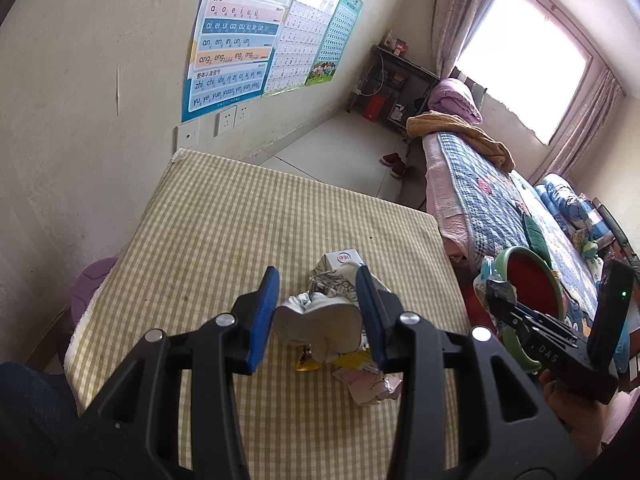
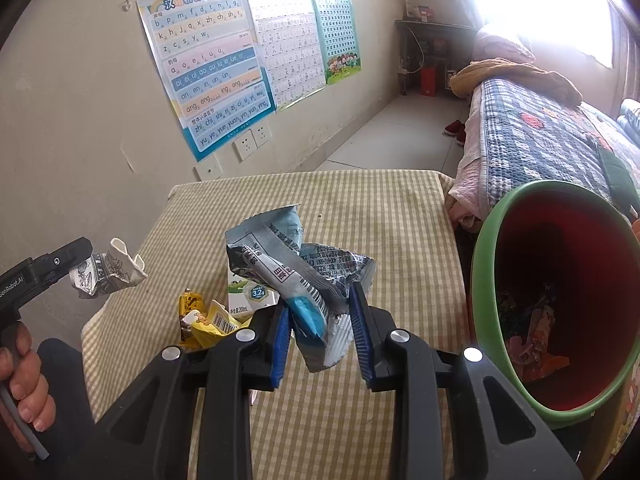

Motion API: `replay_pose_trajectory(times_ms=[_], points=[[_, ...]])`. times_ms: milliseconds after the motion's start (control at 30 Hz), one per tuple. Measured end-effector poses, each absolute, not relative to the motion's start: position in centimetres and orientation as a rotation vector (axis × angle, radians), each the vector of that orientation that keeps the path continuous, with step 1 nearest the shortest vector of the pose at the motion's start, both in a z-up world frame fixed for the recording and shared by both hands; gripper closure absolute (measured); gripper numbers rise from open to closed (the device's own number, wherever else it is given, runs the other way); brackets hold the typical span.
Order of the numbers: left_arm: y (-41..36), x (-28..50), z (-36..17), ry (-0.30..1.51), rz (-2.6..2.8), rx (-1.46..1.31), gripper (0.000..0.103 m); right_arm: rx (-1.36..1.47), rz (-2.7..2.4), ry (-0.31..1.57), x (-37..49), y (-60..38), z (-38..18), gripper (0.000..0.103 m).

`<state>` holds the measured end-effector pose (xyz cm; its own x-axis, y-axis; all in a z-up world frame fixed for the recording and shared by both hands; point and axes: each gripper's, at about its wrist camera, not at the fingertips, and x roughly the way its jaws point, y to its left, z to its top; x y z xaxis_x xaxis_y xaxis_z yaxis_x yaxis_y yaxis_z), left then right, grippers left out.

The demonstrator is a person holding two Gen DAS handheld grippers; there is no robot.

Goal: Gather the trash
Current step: 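Carry the blue-and-white wrapper and silver foil wrapper over the red bucket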

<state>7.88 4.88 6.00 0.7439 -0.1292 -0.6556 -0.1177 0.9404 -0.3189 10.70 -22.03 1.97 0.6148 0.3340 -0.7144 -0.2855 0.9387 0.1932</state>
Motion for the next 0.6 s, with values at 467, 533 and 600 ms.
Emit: replay_pose_trajectory(times_ms=[467,533,600], points=[[-2.9,12.1,7.9,0.750,-0.164,-0.292,0.065,0.160,0.239,0.799,11.4,-29.3,2.4,0.076],[-4.6,12.8,8.3,0.750,-0.196,-0.279,0.065,0.177,0.215,0.791,11.4,-30.7,2.5,0.075],[-6.3,13.7,8.5,0.754,-0.233,-0.271,0.065,0.197,0.188,0.787,11.4,-32.3,2.4,0.075]])
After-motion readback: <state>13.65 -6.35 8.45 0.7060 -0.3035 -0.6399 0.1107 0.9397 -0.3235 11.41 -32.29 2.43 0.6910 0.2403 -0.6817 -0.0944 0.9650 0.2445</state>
